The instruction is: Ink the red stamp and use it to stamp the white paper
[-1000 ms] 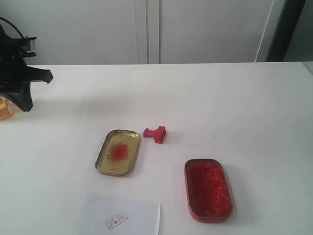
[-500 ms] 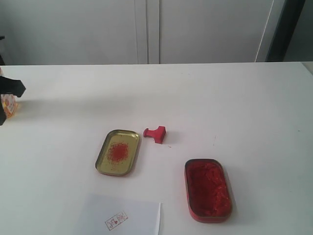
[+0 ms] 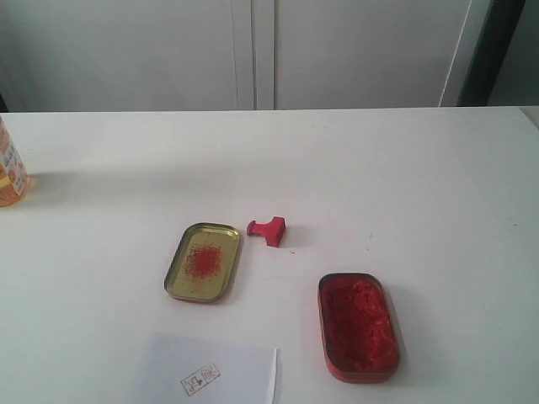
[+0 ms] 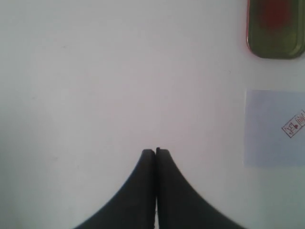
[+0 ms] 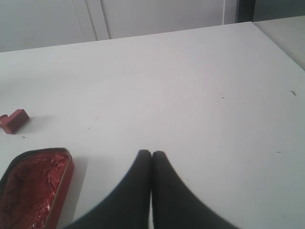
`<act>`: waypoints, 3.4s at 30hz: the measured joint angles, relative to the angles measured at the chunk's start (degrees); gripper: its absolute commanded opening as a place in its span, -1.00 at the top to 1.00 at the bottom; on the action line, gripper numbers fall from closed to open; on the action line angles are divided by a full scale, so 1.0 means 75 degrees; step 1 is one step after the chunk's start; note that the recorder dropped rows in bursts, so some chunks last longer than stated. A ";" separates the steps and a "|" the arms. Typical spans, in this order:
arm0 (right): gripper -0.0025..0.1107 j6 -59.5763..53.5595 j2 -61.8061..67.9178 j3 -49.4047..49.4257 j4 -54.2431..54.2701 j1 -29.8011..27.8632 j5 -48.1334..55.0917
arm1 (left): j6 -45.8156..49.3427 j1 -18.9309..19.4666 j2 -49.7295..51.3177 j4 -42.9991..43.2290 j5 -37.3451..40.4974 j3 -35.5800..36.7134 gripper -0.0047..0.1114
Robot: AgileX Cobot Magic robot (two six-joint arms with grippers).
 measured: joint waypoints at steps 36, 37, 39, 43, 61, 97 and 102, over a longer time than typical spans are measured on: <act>0.96 0.0000 0.0000 0.0000 0.0000 0.0000 0.0000 | 0.0189 0.0000 -0.4316 0.0014 0.0588 0.1409 0.92; 0.96 0.0000 0.0000 0.0000 0.0000 0.0000 0.0000 | 0.0189 0.0000 -0.4316 0.0014 0.0570 0.1409 0.92; 0.96 0.0000 0.0000 0.0000 0.0000 0.0000 0.0000 | 0.0189 0.0000 -0.4316 0.0029 0.0417 0.1426 0.92; 0.96 0.0000 0.0000 0.0000 0.0000 0.0000 0.0000 | 0.0207 0.0000 -0.4330 0.0080 -0.0378 0.1474 0.92; 0.96 0.0000 0.0000 0.0000 0.0000 0.0000 0.0000 | 0.0207 0.0000 -0.6488 0.0458 -0.6845 0.7208 0.92; 0.96 0.0000 0.0000 0.0000 0.0000 0.0000 0.0000 | 0.0040 0.0540 -0.7976 0.0332 -0.5700 0.7535 0.92; 0.96 0.0000 0.0000 0.0000 0.0000 0.0000 0.0000 | 0.0040 0.0540 -0.7976 0.0332 -0.5700 0.7535 0.92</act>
